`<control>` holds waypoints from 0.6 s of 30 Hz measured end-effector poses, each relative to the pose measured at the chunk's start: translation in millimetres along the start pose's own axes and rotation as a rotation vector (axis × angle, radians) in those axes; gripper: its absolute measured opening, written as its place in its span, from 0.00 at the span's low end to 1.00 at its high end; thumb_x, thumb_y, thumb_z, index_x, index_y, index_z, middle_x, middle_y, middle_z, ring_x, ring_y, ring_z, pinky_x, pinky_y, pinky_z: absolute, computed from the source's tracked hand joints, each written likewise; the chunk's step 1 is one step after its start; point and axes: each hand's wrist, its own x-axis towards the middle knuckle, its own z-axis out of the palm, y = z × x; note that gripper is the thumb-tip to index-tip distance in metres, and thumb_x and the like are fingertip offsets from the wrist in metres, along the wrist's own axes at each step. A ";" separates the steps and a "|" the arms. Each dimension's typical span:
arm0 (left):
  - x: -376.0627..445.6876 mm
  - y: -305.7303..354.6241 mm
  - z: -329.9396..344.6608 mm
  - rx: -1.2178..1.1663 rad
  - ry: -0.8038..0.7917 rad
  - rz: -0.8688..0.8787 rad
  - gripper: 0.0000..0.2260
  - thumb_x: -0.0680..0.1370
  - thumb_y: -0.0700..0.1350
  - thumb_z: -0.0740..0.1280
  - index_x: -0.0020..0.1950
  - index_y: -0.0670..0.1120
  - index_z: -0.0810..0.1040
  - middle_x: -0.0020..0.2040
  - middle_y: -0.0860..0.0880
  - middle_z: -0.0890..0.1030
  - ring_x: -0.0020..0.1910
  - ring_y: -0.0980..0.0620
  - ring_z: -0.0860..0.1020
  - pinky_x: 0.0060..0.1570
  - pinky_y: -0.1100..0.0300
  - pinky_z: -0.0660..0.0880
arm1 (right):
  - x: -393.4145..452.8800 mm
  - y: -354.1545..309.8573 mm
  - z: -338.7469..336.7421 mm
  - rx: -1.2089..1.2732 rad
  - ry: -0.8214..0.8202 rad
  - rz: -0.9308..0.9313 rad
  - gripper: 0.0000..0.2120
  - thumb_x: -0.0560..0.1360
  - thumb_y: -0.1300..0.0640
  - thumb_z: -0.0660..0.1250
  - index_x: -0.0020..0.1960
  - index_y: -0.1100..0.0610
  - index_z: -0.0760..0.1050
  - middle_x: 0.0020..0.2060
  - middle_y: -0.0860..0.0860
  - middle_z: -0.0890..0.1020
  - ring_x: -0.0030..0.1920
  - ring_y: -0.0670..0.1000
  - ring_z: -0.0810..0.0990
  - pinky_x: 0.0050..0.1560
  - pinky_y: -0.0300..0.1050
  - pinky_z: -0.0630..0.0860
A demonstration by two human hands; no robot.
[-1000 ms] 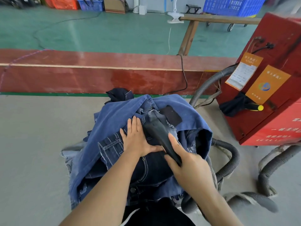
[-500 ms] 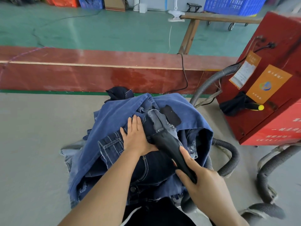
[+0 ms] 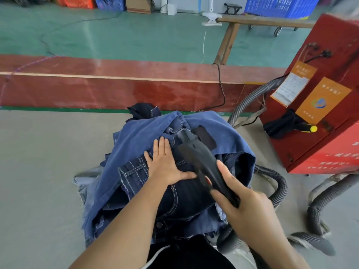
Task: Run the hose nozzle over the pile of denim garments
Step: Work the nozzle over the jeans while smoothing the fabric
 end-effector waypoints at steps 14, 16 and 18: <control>-0.1 1.5 -3.4 0.016 -0.026 -0.017 0.62 0.61 0.73 0.67 0.77 0.43 0.34 0.78 0.48 0.32 0.75 0.49 0.30 0.73 0.37 0.38 | 59.0 -28.1 31.2 -0.277 -0.129 -0.008 0.29 0.81 0.42 0.54 0.77 0.36 0.44 0.49 0.50 0.81 0.46 0.54 0.80 0.38 0.46 0.70; -1.1 1.5 -3.0 0.008 -0.028 -0.014 0.64 0.59 0.75 0.65 0.77 0.43 0.33 0.78 0.49 0.32 0.75 0.49 0.30 0.72 0.38 0.37 | 57.0 -25.9 25.0 -0.242 -0.113 -0.023 0.28 0.80 0.41 0.54 0.76 0.35 0.44 0.48 0.48 0.81 0.46 0.53 0.80 0.37 0.45 0.68; -1.9 1.5 -2.5 0.020 -0.028 -0.009 0.66 0.57 0.77 0.64 0.77 0.43 0.33 0.78 0.49 0.32 0.76 0.48 0.31 0.72 0.38 0.37 | 35.6 -22.5 14.2 -0.224 -0.078 -0.013 0.29 0.79 0.38 0.54 0.75 0.32 0.43 0.43 0.47 0.79 0.41 0.51 0.78 0.33 0.43 0.65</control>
